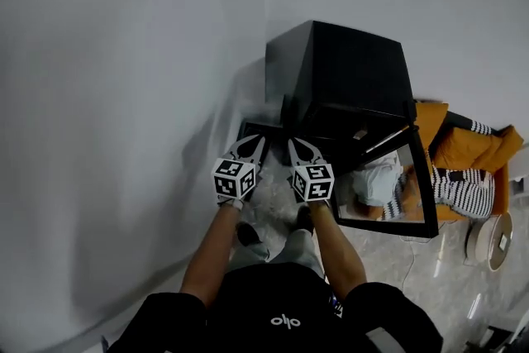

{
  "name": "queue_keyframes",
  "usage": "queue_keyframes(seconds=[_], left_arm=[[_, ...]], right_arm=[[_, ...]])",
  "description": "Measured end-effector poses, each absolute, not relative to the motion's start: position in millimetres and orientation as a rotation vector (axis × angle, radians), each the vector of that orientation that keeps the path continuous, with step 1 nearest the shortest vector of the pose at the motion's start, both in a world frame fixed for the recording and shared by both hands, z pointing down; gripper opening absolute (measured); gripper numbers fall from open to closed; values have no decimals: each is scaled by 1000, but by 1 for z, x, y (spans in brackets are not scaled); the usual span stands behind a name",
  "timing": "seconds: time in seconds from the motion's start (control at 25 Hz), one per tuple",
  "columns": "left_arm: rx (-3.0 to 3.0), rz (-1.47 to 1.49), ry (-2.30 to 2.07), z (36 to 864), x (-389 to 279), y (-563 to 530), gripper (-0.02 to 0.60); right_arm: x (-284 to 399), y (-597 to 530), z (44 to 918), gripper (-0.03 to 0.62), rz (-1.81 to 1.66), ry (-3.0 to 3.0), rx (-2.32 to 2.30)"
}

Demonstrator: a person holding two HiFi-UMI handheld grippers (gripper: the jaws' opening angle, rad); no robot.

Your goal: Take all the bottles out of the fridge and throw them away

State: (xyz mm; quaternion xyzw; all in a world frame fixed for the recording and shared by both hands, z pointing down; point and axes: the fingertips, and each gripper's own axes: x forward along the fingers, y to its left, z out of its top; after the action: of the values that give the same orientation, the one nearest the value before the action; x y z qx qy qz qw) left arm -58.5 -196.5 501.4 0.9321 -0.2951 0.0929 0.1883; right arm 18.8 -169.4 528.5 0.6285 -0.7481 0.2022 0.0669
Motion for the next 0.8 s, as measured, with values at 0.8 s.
queue_keyframes(seconds=[0.8], left_arm=[[2756, 358, -515, 482, 51, -177, 2]], right_arm=[[122, -136, 508, 8, 582, -2061, 2168]])
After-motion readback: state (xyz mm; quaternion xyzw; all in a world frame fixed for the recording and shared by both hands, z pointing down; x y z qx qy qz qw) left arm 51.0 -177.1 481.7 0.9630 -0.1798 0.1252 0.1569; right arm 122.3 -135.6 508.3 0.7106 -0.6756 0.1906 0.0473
